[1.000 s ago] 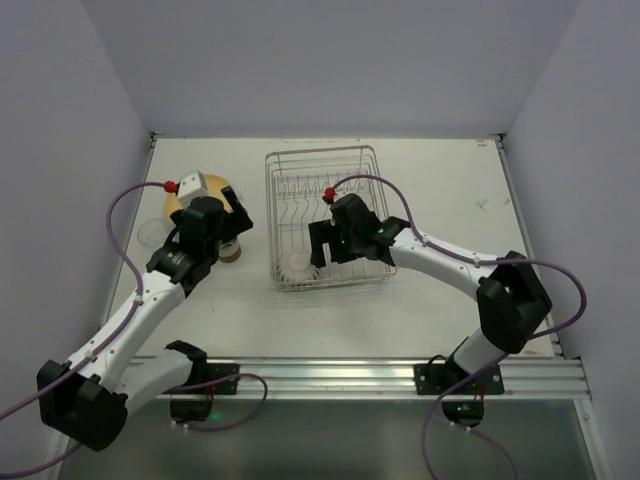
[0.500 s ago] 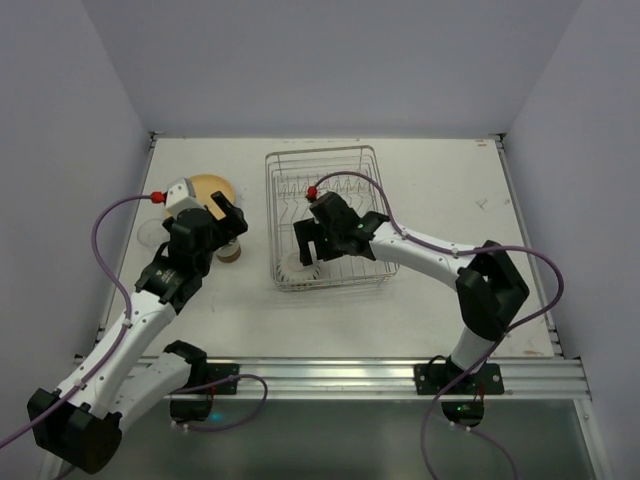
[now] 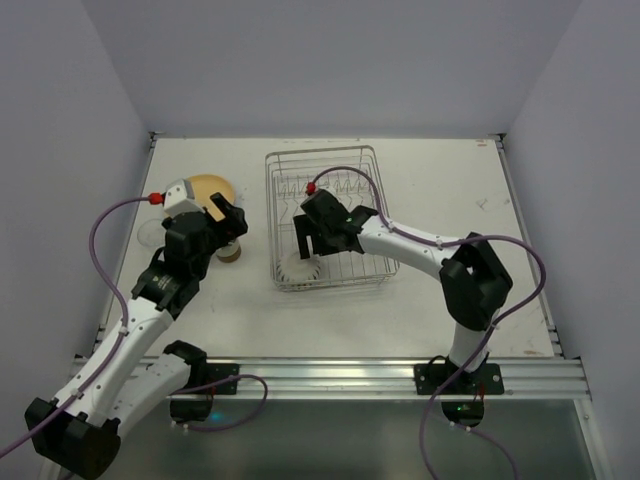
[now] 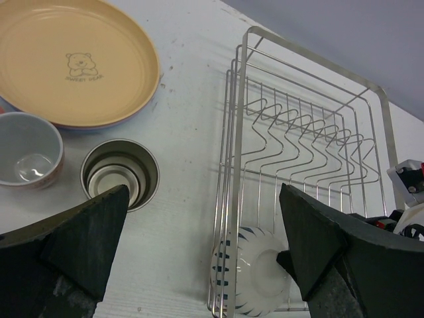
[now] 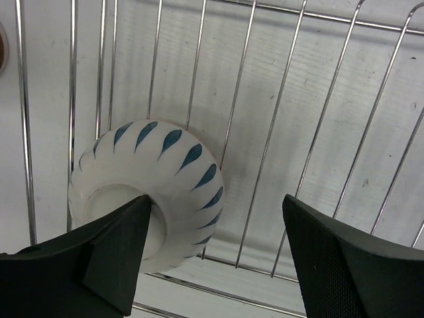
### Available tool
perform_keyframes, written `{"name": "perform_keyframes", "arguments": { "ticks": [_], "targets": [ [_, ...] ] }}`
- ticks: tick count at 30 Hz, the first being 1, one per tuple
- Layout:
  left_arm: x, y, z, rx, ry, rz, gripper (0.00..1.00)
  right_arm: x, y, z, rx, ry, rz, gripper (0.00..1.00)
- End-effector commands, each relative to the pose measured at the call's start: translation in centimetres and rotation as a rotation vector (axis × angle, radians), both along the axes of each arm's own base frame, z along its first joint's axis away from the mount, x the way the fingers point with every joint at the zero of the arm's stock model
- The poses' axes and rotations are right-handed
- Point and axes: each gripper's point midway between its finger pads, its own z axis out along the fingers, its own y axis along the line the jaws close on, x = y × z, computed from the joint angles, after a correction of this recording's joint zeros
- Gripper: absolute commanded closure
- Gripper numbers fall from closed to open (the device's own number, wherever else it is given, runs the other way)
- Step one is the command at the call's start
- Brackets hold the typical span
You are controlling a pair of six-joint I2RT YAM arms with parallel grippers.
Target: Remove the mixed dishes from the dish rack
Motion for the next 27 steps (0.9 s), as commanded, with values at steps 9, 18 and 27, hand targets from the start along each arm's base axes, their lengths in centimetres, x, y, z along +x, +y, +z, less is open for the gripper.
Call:
{"name": "perform_keyframes", "arguments": {
  "ticks": [9,18,27],
  "targets": [
    [0.3,-0.3,1.3,0.011,-0.055,-0.037,0.0,2.3,-7.8,-2.2,-0.131,0.051,-0.201,0.19],
    [0.5,-3.2,1.7,-0.006,-0.088,-0.2,0.0,2.7,-9.5,-1.0,-0.095,0.045,-0.236,0.19],
    [0.9,-9.9,1.8,-0.09,-0.091,-0.538,0.0,2.1,-7.4,0.5,0.08,0.08,-0.179,0.19]
  ]
}}
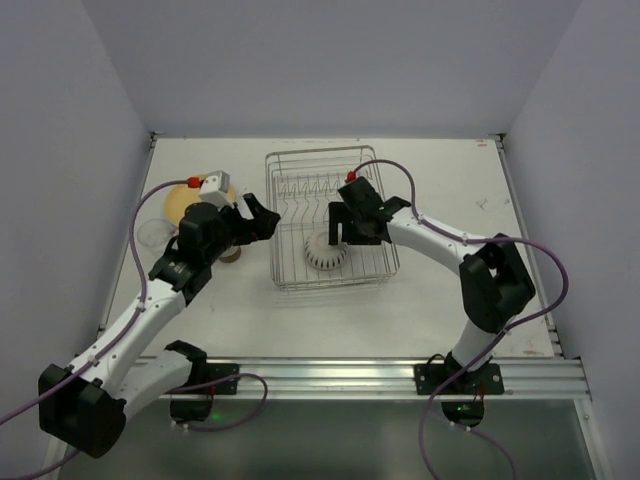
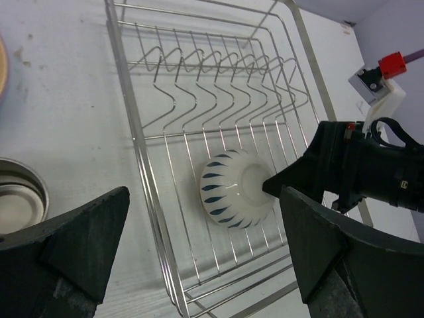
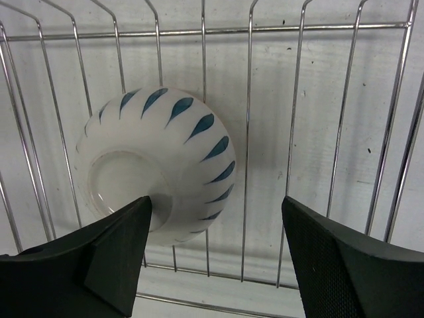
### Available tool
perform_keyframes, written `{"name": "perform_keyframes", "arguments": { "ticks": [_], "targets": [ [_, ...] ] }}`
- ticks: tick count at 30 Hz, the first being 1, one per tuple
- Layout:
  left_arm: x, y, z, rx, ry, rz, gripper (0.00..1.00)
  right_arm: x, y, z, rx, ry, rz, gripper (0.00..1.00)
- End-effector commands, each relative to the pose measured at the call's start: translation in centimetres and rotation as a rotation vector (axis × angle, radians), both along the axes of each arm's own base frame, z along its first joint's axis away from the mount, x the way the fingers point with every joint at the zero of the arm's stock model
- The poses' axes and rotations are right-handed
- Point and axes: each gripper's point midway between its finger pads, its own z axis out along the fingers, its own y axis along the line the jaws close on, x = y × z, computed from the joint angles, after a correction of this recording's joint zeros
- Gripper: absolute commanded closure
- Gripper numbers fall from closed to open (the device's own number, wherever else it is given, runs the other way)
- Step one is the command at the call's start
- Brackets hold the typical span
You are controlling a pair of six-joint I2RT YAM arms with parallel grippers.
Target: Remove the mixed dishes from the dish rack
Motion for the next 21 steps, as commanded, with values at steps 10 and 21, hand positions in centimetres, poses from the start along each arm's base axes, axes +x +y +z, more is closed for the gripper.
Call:
{"name": "perform_keyframes", "arguments": {
  "ticks": [10,21],
  "targets": [
    [0.6,-7.3,1.8,-0.157,-0.04,-0.244,0.0,-1.5,-0.6,4.1,0.234,-0.045,-0.01,0.19],
    [1.3,-11.3,-1.6,-0.235,0.065,-0.257,0.0,-2.4,1.4,3.6,0.503,0.023,0.06,0.21]
  ]
}}
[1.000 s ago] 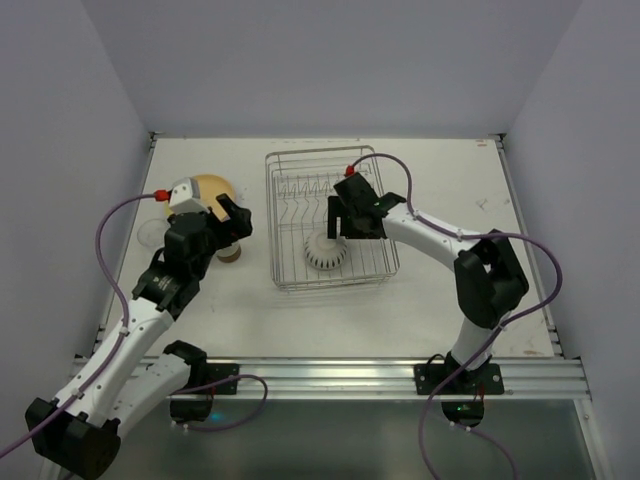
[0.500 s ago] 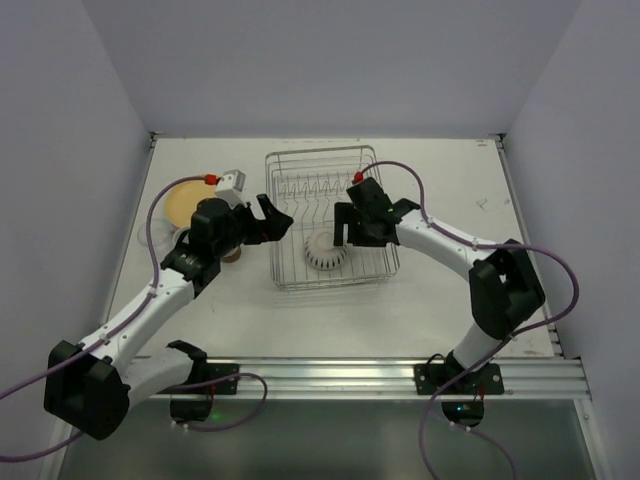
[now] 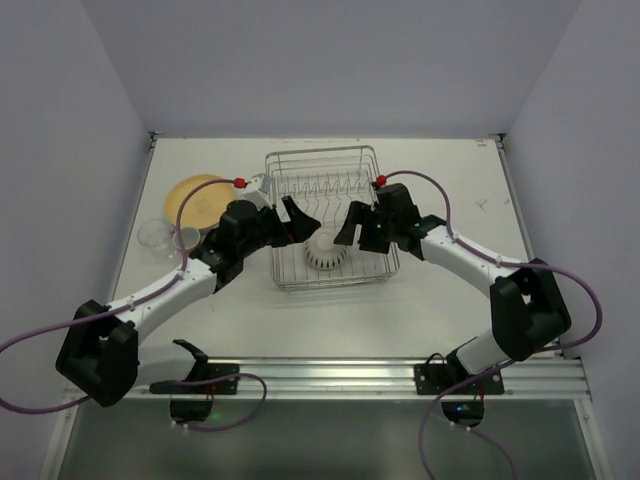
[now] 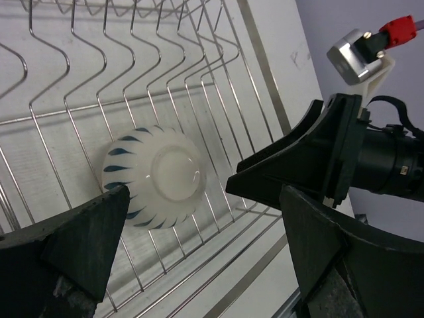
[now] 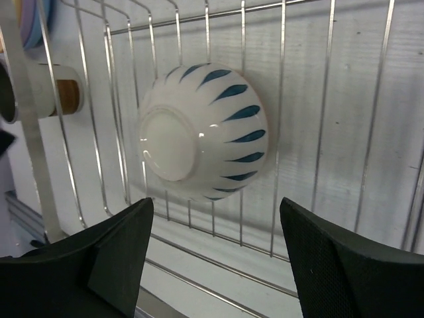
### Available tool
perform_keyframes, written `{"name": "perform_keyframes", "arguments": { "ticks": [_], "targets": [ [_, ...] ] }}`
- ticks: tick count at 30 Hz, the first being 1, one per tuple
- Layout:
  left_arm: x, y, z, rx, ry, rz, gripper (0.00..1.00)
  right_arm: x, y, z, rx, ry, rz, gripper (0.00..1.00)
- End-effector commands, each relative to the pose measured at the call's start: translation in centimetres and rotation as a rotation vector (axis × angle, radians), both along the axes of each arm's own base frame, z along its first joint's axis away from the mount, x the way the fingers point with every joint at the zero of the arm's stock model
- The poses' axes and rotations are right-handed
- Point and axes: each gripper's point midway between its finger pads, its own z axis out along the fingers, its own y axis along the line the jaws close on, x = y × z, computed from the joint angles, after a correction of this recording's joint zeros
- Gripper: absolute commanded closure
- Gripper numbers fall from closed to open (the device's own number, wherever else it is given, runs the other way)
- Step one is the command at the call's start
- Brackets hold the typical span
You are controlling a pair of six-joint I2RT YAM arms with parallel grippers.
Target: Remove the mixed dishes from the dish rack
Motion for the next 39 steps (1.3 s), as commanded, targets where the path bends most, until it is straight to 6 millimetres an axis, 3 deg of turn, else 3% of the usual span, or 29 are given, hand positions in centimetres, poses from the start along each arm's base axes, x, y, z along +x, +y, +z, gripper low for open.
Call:
{"name": "perform_keyframes", "arguments": {
  "ticks": [1,5,10,24,31,39],
  "targets": [
    [0.7,-1.6,0.8,-0.044,-0.008,0.001,0.0,0.0,2.8,1.6,0.163,-0.024,0.068,0.21],
    [1.2,-1.6,-0.6,-0.031,0.027,0.029,0.0,0.1,3.7,1.4,0.186,-0.002,0.091,0.21],
    [1.6,-1.5,-1.7,-0.037,0.061,0.06,0.0,0.1,3.3,0.3,0.178,0.016,0.055,0.2],
    [0.8,-4.3,-5.2,-0.066,0.157,0.022,0.0,0.7,2.4,-2.5,0.139,0.03,-0.014,0.18],
    [0.8,-3.5,-6.1,-0.032,0.176,0.066,0.0,0.9,2.2,-3.4,0.168,0.032,-0.068,0.07],
    [1.5,-2.3,-7.2,-0.011,0.182,0.15,0.0,0.8,2.5,-3.8,0.232,0.034,-0.102,0.07]
  ]
}}
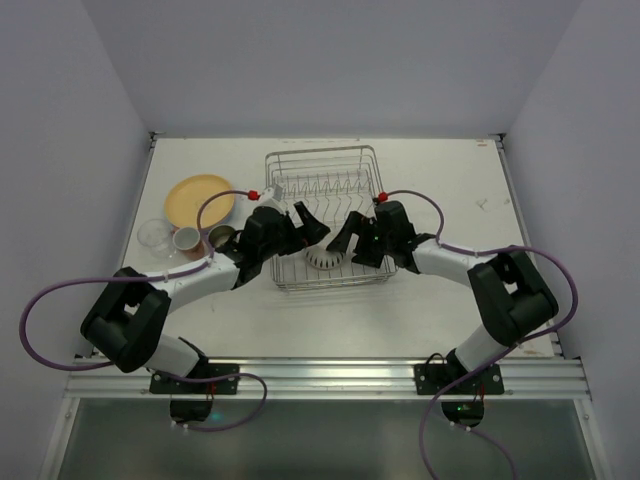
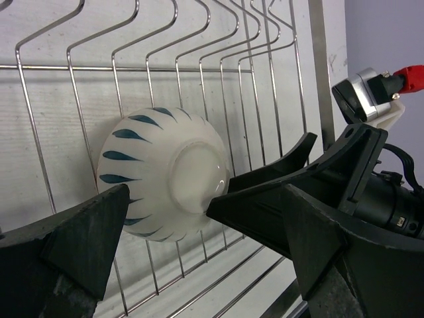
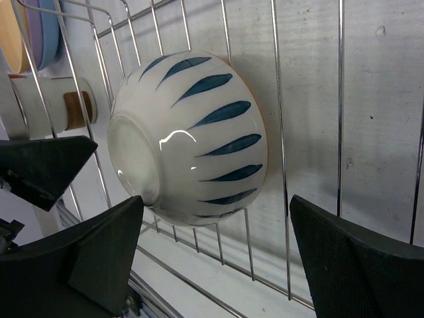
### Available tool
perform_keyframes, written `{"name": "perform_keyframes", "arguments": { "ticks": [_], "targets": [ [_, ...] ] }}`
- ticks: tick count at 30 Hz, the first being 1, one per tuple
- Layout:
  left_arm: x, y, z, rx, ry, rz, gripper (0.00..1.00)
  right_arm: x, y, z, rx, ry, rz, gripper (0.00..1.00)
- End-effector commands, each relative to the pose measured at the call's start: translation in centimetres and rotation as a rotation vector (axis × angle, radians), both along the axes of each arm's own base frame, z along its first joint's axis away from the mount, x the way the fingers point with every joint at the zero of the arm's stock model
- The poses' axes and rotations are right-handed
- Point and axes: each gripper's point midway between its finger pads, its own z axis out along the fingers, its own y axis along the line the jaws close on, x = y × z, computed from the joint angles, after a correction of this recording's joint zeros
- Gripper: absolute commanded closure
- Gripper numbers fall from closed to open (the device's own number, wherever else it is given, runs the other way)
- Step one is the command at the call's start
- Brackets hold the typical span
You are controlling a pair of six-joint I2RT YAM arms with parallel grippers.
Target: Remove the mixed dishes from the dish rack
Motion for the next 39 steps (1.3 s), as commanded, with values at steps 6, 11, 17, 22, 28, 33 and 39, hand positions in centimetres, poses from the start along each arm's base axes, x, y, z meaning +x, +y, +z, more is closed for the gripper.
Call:
{"name": "perform_keyframes", "arguments": {
  "ticks": [6,11,17,22,28,33,39],
  "targets": [
    [1.1,0.7,-1.1,0.034,0.0,0.067,0.0,1.3,0.7,0.8,0.055,-0.033,-0.03,0.07],
    [1.3,0.9,-1.6,0.054,0.002,0.075,0.0,2.0,-0.5,1.5,-0.02,-0.076,-0.064,0.08],
    [1.5,0.6,-1.7,0.053,0.003,0.069,0.0,2.0,-1.6,2.8,-0.071,-0.112,-0.08,0.08],
    [1.5,0.5,-1.5,0.05,0.0,0.066,0.0,1.7,-1.1,3.7,-0.043,-0.108,-0.065,0.08],
    [1.5,0.4,-1.6,0.048,0.001,0.062,0.0,1.4,-0.3,4.1,-0.015,-0.11,-0.05,0.09],
    [1.6,0.4,-1.5,0.046,-0.001,0.06,0.0,1.4,-0.4,4.8,-0.064,-0.128,-0.045,0.09],
    [1.6,0.2,-1.2,0.046,-0.007,0.054,0.0,1.6,0.1,5.4,-0.076,-0.141,-0.027,0.1]
  ]
}}
